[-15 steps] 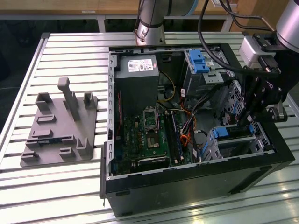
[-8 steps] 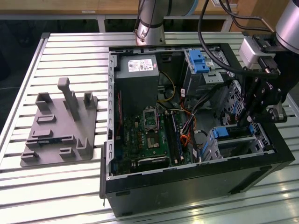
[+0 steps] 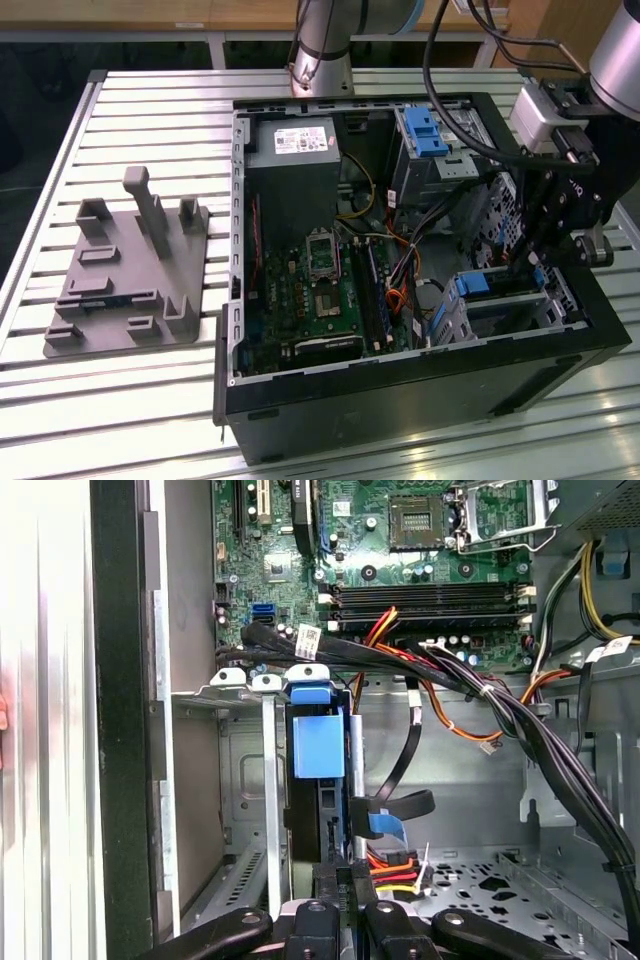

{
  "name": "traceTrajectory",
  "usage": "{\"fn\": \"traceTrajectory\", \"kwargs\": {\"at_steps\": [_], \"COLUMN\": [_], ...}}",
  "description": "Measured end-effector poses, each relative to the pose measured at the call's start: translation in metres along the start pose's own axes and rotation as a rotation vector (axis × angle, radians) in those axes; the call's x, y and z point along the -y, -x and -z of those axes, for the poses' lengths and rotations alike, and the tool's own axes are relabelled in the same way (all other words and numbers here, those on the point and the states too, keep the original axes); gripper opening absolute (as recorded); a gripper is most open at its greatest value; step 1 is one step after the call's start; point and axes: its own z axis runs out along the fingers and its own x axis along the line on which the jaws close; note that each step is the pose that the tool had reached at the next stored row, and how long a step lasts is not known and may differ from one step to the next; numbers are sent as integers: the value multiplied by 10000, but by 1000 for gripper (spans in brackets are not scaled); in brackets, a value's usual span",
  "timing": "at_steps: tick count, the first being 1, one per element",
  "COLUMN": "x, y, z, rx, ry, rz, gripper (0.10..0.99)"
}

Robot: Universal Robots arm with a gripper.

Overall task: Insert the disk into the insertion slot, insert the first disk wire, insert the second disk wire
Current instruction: 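Insert the first disk wire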

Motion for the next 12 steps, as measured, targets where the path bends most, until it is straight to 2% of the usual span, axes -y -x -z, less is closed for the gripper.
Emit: {"fn": "traceTrajectory", "kwargs": {"at_steps": [12], "x": [-4], "y": [0], "z": [-27], "rx": [-1], "ry": [0], "rz": [0], "gripper": [169]}}
